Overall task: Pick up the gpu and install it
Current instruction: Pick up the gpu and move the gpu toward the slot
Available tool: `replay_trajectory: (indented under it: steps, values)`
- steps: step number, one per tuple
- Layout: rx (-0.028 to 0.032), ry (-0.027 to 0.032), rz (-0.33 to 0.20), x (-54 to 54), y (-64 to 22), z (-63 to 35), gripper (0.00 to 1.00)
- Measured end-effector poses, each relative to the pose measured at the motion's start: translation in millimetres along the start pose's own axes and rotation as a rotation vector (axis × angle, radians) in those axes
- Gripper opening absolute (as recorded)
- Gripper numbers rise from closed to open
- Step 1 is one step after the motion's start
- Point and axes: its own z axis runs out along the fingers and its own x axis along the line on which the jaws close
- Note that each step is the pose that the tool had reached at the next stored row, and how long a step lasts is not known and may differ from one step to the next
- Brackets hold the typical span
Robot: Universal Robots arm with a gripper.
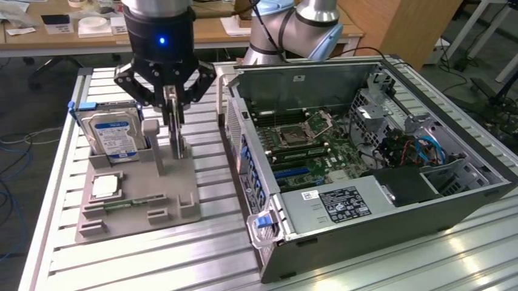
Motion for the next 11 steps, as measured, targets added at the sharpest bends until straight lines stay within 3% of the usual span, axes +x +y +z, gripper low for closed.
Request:
replay_trajectory:
  steps: [11]
  values:
    - [0.0,0.0,0.0,0.8,2.0,-49.8,0.27]
